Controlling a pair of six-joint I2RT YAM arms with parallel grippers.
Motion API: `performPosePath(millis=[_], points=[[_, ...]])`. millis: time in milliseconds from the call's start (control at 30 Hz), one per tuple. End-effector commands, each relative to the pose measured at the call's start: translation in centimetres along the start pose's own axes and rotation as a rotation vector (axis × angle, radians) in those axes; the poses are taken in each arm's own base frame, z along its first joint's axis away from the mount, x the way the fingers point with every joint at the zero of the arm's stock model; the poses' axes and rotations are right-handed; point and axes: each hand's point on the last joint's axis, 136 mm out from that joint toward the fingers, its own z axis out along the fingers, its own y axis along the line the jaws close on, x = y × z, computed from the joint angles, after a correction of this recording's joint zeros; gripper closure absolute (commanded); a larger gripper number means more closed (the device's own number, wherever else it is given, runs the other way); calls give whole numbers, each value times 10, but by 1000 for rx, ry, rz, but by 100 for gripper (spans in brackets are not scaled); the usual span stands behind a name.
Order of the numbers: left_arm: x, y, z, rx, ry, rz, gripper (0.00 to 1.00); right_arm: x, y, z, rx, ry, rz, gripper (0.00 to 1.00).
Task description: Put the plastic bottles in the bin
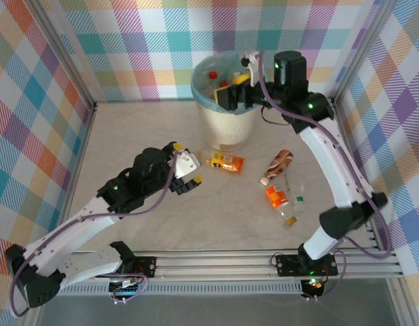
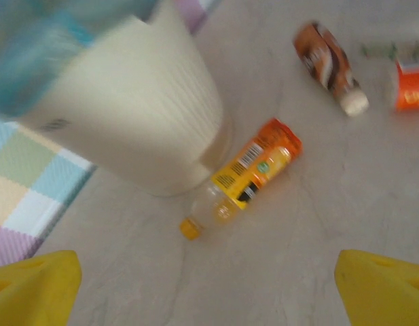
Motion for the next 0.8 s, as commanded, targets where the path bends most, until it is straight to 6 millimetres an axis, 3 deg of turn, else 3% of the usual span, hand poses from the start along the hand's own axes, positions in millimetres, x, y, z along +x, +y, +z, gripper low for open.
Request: performPosePath(millis=[0, 167, 367, 567, 767], points=[[-6, -6, 17, 84, -36, 129, 3, 3, 1, -33, 82, -58, -26, 9], [3, -7, 63, 128, -22, 151, 0, 40, 1, -75, 185, -64, -48, 9], [24, -22, 115, 223, 33, 208, 0, 58, -2, -116, 308, -87, -84, 9], [36, -22, 157, 251, 53, 229, 2, 57, 4, -132, 317, -97, -106, 8], [54, -16, 186, 257, 89, 234, 3, 56, 6, -136, 318, -84, -125, 8]])
